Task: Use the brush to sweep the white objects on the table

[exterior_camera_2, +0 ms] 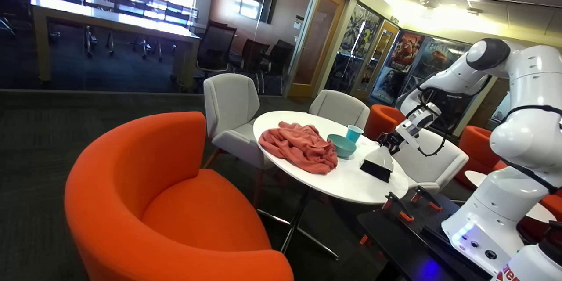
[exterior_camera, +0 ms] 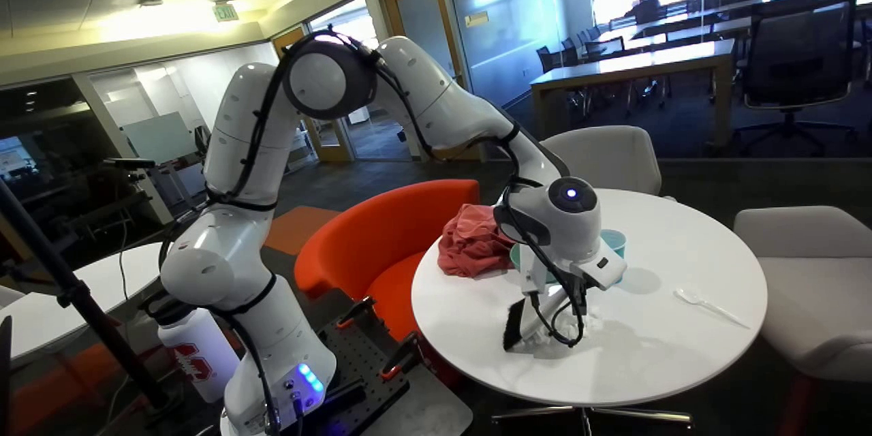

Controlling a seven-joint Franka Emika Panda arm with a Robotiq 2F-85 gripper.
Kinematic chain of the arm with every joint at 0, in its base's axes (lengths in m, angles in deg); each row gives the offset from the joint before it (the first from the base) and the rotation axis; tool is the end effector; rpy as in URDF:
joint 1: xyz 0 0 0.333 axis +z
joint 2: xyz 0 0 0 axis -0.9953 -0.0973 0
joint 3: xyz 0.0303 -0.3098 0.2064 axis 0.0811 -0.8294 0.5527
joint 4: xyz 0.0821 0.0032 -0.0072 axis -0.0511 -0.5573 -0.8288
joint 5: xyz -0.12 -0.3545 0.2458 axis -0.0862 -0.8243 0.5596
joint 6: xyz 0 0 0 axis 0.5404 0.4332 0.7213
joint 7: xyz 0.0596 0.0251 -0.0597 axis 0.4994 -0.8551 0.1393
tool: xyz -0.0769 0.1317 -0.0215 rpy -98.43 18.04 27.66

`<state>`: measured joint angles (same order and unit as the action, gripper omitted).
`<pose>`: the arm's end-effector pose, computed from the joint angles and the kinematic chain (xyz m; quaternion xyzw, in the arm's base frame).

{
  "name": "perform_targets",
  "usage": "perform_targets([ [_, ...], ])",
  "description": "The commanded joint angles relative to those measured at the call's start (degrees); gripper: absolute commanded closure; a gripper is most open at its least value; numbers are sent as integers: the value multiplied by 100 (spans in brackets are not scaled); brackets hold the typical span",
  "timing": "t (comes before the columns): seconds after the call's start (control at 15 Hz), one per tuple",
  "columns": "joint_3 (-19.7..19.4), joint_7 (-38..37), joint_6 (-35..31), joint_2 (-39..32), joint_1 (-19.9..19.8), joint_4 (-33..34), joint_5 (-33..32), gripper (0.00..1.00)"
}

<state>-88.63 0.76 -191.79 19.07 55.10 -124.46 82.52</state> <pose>0.5409 -0.3647 0.0724 -0.8750 0.4434 -0.0856 0.1743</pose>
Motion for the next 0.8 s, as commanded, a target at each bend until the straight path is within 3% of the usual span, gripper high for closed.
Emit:
perform_targets([
  [0.0, -132, -145, -357, -30, 59, 197, 15, 100],
  [0.73, -364, -682, -1205, -554, -67, 941, -380, 100],
])
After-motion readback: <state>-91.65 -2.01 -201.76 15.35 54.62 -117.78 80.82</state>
